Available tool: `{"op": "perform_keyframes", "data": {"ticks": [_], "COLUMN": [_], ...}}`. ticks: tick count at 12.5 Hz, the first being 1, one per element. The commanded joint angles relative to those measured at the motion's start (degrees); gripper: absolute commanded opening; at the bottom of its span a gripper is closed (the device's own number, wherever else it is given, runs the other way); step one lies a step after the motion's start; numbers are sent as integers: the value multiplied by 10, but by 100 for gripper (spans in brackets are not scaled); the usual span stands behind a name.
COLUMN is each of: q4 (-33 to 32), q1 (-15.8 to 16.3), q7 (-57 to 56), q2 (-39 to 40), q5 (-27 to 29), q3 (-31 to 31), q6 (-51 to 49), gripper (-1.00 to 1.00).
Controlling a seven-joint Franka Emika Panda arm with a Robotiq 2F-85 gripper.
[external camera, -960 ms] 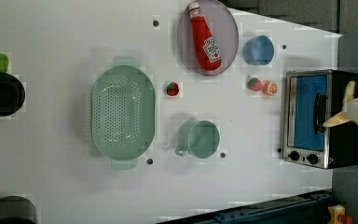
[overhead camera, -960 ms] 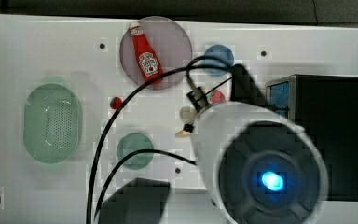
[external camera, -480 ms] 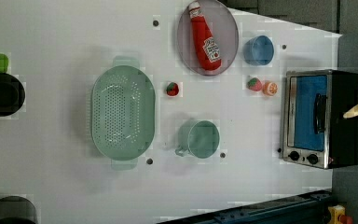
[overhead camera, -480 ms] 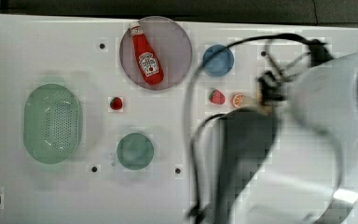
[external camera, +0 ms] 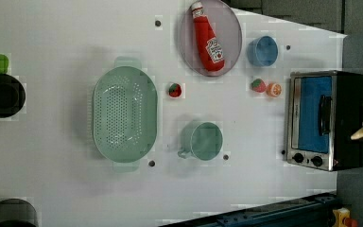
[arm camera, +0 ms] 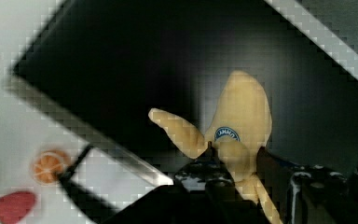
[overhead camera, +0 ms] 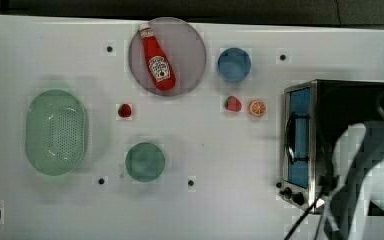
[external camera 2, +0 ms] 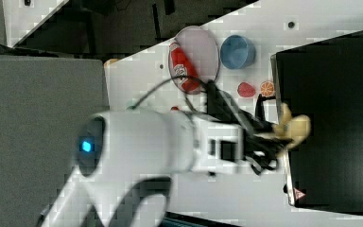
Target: Pick banana from table and place on oven.
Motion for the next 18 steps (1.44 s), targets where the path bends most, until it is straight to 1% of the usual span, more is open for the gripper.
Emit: {"op": "perform_keyframes", "data": {"ticks": [1,2,3,4,5,9,11,12,15,17,18], "q4": [22,22,22,22,21,6,9,15,42,47,47], "q1": [6,2,-2,-5,-8,-9,-9,-6,17,40,52], "q7": [-109,-120,-131,-136,-137,-137,-138,-145,-150,-142,-120], "q2": [7,23,35,45,53,59,55,46,-7,-54,-76], "q5": [47,82,99,100,100,100,99,97,74,71,71], "q3": [-13,-18,-21,-23,-24,-25,-27,-26,-20,6,27], "q6": [14,22,31,41,48,53,52,49,13,-65,-109], "gripper": [-48,-48,-48,-48,-39,48,91,100,100,100,100]}}
